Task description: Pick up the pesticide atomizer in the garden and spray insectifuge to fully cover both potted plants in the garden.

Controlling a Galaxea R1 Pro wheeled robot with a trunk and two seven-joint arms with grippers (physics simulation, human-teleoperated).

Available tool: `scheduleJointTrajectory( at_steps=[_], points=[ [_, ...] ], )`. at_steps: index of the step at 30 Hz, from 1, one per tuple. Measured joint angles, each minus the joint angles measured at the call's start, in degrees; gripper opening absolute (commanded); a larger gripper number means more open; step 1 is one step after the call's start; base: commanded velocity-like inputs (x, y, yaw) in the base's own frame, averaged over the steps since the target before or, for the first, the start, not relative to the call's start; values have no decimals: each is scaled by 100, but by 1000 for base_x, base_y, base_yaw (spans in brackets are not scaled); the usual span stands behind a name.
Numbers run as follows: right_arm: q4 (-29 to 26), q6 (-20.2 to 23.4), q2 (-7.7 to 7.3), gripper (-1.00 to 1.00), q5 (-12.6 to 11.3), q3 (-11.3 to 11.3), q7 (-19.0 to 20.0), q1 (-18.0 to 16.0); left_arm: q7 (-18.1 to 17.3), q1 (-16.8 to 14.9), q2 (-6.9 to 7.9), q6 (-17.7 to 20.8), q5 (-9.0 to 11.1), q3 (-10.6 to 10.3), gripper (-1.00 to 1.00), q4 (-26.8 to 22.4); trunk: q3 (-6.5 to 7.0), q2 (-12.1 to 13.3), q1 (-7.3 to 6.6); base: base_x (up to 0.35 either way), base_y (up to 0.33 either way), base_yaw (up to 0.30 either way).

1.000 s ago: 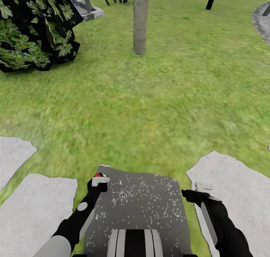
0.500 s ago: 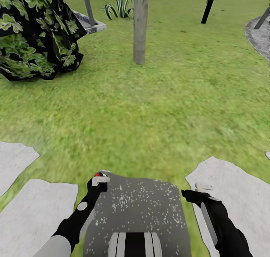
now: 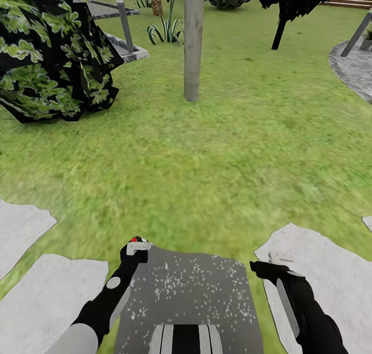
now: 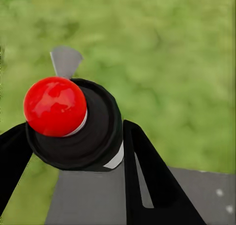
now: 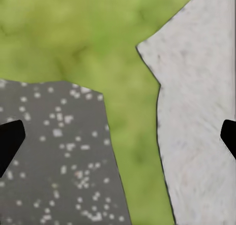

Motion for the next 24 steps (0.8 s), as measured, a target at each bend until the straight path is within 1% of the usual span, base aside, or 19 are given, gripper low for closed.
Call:
scheduleJointTrajectory(
  at_steps=[2,4,6,7,8,9,11,13,18,24],
  points=[
    [-1,0,0,100,-2,0,0,0,0,-3,0,58,0,0,-100,-28,44,3,-5,0,0,0],
    [-1,0,0,100,-3,0,0,0,-1,-2,0,206,0,0,-100,-117,89,5,-10,0,0,0],
    [-3,0,0,100,0,0,0,2,-1,-4,-1,651,0,-4,-100,-355,133,8,-16,0,0,0],
    [-2,0,0,100,0,0,0,5,-2,-5,-4,1057,1,-11,-100,-582,155,9,-18,0,0,0],
    [-2,0,0,100,-2,0,0,6,-4,-3,-4,1313,4,-14,-100,-753,178,11,-21,0,0,0],
    [-2,0,0,100,-3,0,0,8,-5,-2,-5,1501,8,-16,-100,-897,200,12,-23,0,0,0],
    [-2,0,0,100,-4,0,0,9,-7,0,-10,1726,13,-18,-100,-1069,244,15,-28,0,0,0],
    [-12,4,0,100,-8,-4,0,9,-7,1,-13,1842,15,-19,-100,-1149,289,18,-33,0,0,0],
    [-27,7,0,100,-21,-16,0,32,-2,2,2,1926,16,-16,-100,-1188,399,24,-46,0,0,0],
    [-26,5,0,100,-11,-17,0,35,-1,20,-17,2059,17,-25,-100,-1198,532,32,-62,0,0,0]
  ],
)
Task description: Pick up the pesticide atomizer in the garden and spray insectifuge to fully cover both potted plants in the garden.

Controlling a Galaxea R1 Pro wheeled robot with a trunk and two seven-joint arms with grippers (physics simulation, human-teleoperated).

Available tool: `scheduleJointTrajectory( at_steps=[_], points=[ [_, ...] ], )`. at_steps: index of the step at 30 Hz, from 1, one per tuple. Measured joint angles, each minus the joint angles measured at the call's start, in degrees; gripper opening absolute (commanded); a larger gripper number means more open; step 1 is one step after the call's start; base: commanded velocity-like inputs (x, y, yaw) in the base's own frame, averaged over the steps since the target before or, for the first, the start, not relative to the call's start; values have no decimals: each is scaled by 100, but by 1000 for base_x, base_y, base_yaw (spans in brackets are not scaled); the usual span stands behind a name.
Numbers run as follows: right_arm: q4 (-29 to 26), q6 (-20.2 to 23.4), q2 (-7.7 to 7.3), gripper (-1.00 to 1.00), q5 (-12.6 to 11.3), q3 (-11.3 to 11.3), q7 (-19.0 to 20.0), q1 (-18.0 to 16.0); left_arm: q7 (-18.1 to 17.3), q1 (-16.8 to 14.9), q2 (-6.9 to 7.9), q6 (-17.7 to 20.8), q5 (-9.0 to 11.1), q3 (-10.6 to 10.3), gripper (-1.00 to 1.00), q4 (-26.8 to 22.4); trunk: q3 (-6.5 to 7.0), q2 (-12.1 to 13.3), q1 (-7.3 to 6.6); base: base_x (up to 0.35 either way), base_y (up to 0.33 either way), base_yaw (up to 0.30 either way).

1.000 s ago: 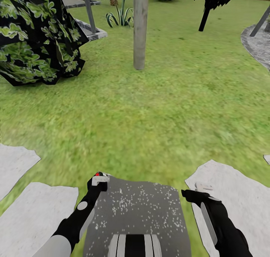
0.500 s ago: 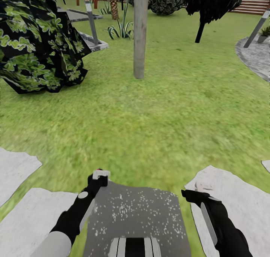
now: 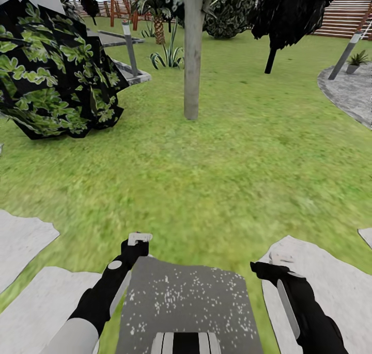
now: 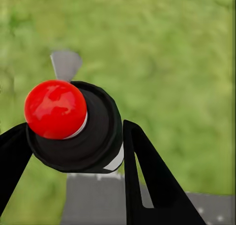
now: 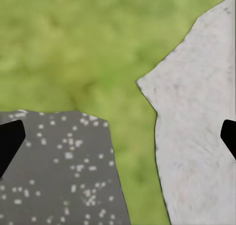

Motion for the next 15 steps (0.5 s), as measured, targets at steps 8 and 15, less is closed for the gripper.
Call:
scheduleJointTrajectory(
  at_steps=[8,15],
  points=[
    [2,4,0,100,6,1,0,0,-1,9,-6,18,0,-3,-100,-10,177,11,-21,0,0,0],
    [-1,4,0,100,6,4,0,0,1,9,-6,20,0,-1,-100,-22,333,20,-39,0,0,0]
  ],
)
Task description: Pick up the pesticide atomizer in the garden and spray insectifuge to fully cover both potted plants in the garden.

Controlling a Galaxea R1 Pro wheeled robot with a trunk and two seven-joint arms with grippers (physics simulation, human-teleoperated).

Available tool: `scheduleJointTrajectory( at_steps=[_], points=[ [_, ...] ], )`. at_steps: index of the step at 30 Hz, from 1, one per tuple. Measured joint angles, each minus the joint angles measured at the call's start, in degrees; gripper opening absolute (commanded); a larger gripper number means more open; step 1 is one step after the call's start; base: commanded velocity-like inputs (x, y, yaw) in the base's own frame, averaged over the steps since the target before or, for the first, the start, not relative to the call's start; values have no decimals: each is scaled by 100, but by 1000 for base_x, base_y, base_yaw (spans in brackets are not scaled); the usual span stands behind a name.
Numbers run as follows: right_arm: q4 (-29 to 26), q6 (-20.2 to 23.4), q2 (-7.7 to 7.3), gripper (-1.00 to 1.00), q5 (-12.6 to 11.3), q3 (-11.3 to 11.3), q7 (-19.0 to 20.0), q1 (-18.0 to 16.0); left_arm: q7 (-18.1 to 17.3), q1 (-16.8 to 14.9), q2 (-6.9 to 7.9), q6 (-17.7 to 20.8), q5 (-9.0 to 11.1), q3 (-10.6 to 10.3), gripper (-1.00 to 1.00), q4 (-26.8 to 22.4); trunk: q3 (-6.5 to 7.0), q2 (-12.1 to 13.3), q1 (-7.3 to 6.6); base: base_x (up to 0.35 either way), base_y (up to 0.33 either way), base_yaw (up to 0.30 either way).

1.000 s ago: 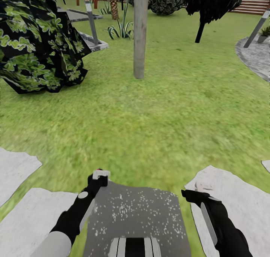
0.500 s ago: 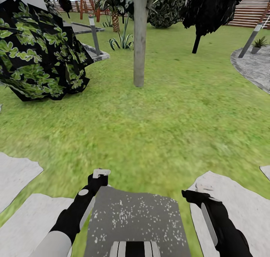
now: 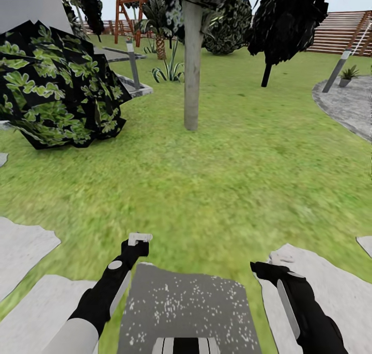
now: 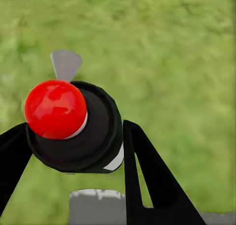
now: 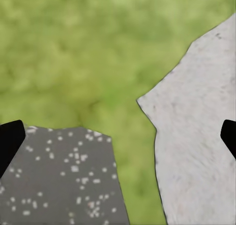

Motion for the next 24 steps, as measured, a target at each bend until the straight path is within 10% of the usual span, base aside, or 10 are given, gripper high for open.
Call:
scheduleJointTrajectory(
  at_steps=[24],
  points=[
    [-1,40,0,100,-25,-13,0,1,-6,0,0,-1,0,-10,-100,-1,294,11,-20,0,0,-139]
  ],
)
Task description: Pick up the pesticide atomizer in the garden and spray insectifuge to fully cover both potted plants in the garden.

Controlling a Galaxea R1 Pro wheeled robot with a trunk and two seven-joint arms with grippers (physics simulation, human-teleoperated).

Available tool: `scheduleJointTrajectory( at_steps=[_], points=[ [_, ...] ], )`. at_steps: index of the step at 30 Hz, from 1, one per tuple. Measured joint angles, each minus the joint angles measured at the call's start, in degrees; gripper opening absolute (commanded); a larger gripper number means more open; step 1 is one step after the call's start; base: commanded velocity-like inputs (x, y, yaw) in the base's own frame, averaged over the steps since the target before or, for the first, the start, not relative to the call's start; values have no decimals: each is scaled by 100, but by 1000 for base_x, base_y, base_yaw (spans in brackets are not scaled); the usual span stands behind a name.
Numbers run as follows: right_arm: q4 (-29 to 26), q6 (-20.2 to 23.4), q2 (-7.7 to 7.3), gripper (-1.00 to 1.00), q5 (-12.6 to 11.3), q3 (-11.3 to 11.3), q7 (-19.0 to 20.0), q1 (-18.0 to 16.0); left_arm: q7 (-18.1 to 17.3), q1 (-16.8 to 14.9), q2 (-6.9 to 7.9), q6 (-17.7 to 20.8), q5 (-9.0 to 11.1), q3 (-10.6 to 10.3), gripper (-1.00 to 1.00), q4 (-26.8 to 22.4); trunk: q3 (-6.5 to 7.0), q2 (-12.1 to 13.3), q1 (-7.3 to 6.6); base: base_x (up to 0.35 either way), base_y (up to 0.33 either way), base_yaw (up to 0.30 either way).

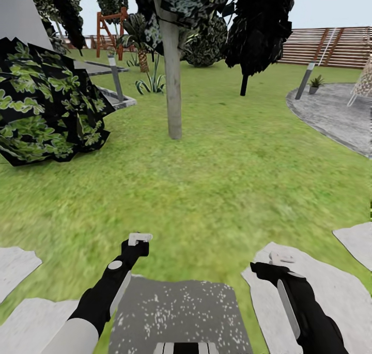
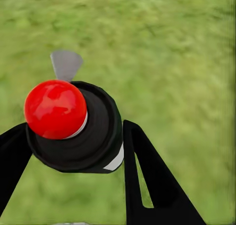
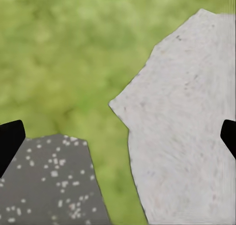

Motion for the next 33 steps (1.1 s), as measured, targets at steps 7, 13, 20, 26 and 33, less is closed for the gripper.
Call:
scheduleJointTrajectory(
  at_steps=[7,13,20,26,33],
  points=[
    [0,-1,0,100,1,-4,0,0,0,1,0,1,0,0,-100,-4,9,0,0,0,0,-23],
    [-8,304,-7,100,-12,-42,0,0,5,0,-3,5,0,-6,-100,-4,25,0,0,0,0,-146],
    [-9,435,-17,100,-23,-126,0,0,6,0,-9,6,0,-9,-100,-12,62,0,0,0,0,-221],
    [-9,444,-22,100,-19,-136,0,0,5,0,-9,7,0,-9,-100,-13,96,0,0,0,0,-223],
    [-9,444,-27,100,-5,-518,0,0,6,0,-11,6,0,-9,-100,-13,136,0,0,0,0,-224]
  ],
)
